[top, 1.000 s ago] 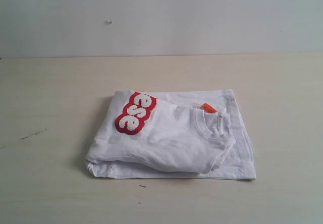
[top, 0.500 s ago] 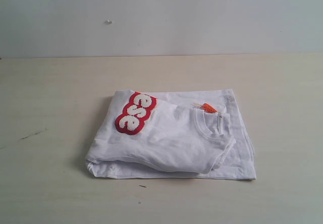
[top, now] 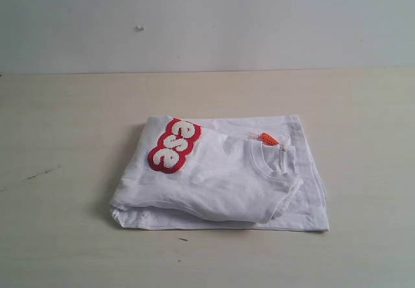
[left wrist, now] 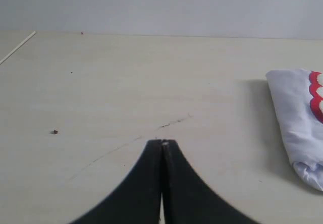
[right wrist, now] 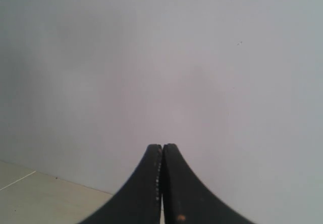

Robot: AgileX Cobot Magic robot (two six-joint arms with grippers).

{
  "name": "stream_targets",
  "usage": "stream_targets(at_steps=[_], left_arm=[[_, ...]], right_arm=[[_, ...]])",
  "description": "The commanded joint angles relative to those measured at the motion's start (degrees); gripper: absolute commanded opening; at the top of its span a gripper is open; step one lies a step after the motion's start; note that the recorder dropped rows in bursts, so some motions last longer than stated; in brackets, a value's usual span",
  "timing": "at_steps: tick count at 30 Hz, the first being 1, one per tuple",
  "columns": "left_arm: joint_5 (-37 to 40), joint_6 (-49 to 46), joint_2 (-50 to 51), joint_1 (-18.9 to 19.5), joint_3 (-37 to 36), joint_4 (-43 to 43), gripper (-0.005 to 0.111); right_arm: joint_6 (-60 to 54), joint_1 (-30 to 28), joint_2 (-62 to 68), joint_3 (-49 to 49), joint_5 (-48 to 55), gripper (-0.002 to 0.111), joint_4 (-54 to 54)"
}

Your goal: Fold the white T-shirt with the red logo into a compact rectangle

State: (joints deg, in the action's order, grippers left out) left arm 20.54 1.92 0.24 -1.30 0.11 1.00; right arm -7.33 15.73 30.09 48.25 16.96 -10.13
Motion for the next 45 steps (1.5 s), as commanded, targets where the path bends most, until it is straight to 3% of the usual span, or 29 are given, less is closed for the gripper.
stream_targets(at_steps=[1, 4, 7, 13, 25, 34, 45], left_arm=[[-0.2, -0.2, -0.2, 0.2, -0.1, 0.0, 0.0], [-0.2, -0.2, -0.2, 0.2, -0.1, 0.0, 0.0], [-0.2, -0.2, -0.2, 0.2, -0.1, 0.0, 0.0], [-0.2, -0.2, -0.2, 0.2, -0.1, 0.0, 0.0], [-0.2, -0.2, -0.2, 0.2, -0.1, 0.0, 0.0], [-0.2, -0.2, -0.2, 0.2, -0.1, 0.0, 0.0], [-0.2, -0.2, -0.2, 0.2, -0.1, 0.0, 0.0]], right_arm=[[-2.0, -0.2, 0.1, -0.5, -0.6, 0.0, 1.7], [-6.6, -0.5, -1.7, -0.5, -5.1, 0.0, 6.3], [-6.5, -5.3, -5.0, -0.5, -11.4, 0.0, 6.1], [-5.6, -12.9, -11.1, -2.6, -12.6, 0.0, 6.1], [3.7, -23.0, -27.3, -17.0, -12.9, 0.0, 6.2], [13.5, -23.7, -30.1, -29.9, -13.0, 0.0, 11.1], [13.8, -23.7, -30.1, -44.3, -17.0, 0.0, 11.9]])
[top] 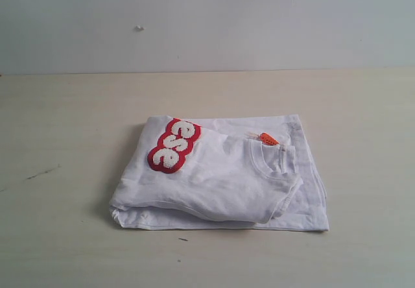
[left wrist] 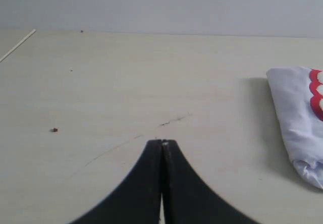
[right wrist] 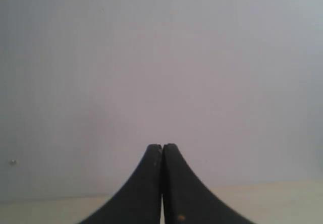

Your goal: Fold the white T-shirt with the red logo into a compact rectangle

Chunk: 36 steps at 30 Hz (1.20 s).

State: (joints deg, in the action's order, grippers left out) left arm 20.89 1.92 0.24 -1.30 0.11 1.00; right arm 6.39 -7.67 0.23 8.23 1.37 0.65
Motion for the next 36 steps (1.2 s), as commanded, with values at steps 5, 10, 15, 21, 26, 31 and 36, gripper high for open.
stream_targets(at_steps=[5, 10, 15, 21, 26, 31, 36], left_arm=[[-0.6, -0.2, -0.2, 0.2, -0.1, 0.0, 0.0], [-0.6, -0.2, -0.2, 0.2, -0.1, 0.0, 0.0], [-0.6, -0.2, -0.2, 0.2, -0.1, 0.0, 0.0], [-0.6, -0.2, -0.2, 0.2, -0.1, 0.0, 0.0], [-0.6, -0.2, -0.2, 0.2, -0.1, 0.0, 0.0], [-0.6, -0.2, -0.2, 0.2, -0.1, 0.0, 0.0], [-0.6, -0.2, -0.2, 0.2, -0.1, 0.0, 0.0]], right_arm=[[-2.5, -0.3, -0.2, -8.2, -1.4, 0.0, 1.9], [-6.0, -0.3, -0.2, -8.2, 0.5, 0.0, 1.9], [-7.3, -0.3, -0.2, -8.2, 0.4, 0.0, 1.9], [-7.8, -0.3, -0.2, -8.2, 3.8, 0.0, 1.9], [-8.9, -0.3, -0.2, -8.2, 8.3, 0.0, 1.9], [-8.9, -0.3, -0.2, -8.2, 11.5, 0.0, 1.9], [-8.8, -0.3, -0.2, -8.2, 10.5, 0.0, 1.9]])
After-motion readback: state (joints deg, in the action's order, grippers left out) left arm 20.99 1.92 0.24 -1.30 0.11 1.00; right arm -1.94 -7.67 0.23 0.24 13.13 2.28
